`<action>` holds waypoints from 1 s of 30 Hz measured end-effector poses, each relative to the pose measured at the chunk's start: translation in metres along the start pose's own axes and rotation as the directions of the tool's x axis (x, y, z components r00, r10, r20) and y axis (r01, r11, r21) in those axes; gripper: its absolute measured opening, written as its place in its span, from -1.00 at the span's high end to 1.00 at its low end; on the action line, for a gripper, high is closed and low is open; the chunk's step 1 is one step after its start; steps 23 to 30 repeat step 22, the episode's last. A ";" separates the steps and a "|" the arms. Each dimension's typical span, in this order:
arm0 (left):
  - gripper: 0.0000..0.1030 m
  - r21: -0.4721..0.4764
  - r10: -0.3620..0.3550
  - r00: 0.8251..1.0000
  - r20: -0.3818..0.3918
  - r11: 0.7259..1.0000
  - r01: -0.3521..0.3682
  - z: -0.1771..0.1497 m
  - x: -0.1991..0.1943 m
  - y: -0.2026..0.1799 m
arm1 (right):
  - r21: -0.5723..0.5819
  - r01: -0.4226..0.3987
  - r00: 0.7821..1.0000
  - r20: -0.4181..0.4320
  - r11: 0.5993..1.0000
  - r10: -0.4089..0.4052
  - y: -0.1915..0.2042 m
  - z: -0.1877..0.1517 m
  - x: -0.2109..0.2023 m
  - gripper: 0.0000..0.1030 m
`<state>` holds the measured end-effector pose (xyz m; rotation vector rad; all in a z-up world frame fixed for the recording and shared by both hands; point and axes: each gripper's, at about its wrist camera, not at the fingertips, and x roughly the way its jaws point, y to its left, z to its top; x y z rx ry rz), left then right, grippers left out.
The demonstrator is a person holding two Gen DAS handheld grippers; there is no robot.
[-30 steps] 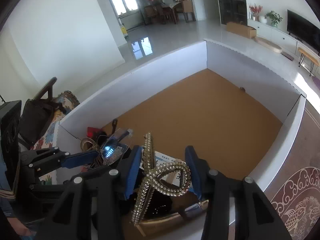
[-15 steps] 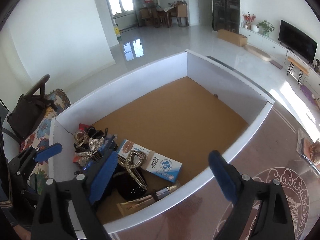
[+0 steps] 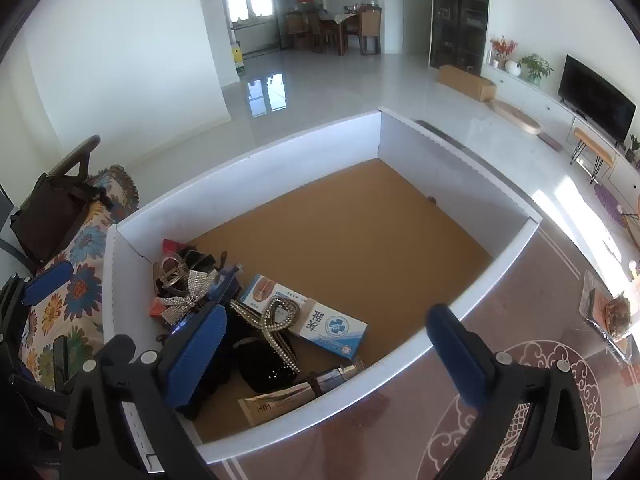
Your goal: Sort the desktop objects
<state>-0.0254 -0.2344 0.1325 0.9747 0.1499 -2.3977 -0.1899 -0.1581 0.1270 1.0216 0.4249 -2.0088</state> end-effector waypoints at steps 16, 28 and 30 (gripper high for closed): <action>-1.00 -0.151 -0.020 0.990 -0.138 0.988 -0.002 -0.006 0.019 0.005 | 0.027 0.042 0.997 -0.072 0.999 -0.040 -0.020 -0.002 0.019 -0.96; -1.00 -0.257 0.016 0.995 -0.103 0.965 -0.042 -0.005 0.016 0.016 | 0.050 0.042 0.995 -0.088 0.998 -0.038 -0.024 -0.003 0.031 -0.96; -1.00 -0.257 0.016 0.995 -0.103 0.965 -0.042 -0.005 0.016 0.016 | 0.050 0.042 0.995 -0.088 0.998 -0.038 -0.024 -0.003 0.031 -0.96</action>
